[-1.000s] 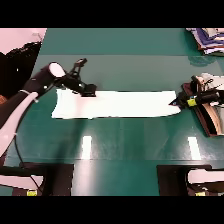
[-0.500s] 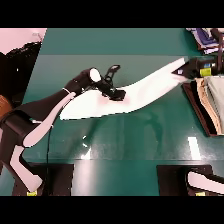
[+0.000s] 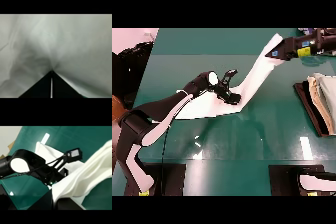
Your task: Fold the shirts.
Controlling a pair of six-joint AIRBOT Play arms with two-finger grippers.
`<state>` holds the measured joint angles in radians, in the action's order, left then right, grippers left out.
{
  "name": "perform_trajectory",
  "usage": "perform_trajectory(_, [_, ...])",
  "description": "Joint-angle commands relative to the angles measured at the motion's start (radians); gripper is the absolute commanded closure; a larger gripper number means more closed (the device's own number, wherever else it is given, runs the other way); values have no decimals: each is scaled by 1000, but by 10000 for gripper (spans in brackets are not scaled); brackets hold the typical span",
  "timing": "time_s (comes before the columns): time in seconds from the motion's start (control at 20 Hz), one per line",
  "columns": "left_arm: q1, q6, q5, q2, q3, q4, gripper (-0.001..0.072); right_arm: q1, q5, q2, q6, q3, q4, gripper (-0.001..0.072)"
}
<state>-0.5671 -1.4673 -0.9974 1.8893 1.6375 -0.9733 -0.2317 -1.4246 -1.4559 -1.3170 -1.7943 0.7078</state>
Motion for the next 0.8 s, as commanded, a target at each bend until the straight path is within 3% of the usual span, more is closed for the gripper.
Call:
perform_trajectory(0.0, [42,8,-40,-21,2,-28,684,-76,0,-55,-2,-78,-1,701])
perform_trajectory(0.3, [307,10,-100,-230,19,-143,683,-285,80,-150,45,-88,-10,700])
perform_trajectory(0.6, [590,9,-129,-440,21,-225,683,-582,366,-332,145,-89,-10,695])
perform_trajectory(0.7, [649,9,-145,-472,21,-225,683,-628,398,-398,174,-127,-10,555])
perform_trajectory(0.75, [665,9,-157,-478,21,-224,683,-639,381,-431,175,-172,-10,377])
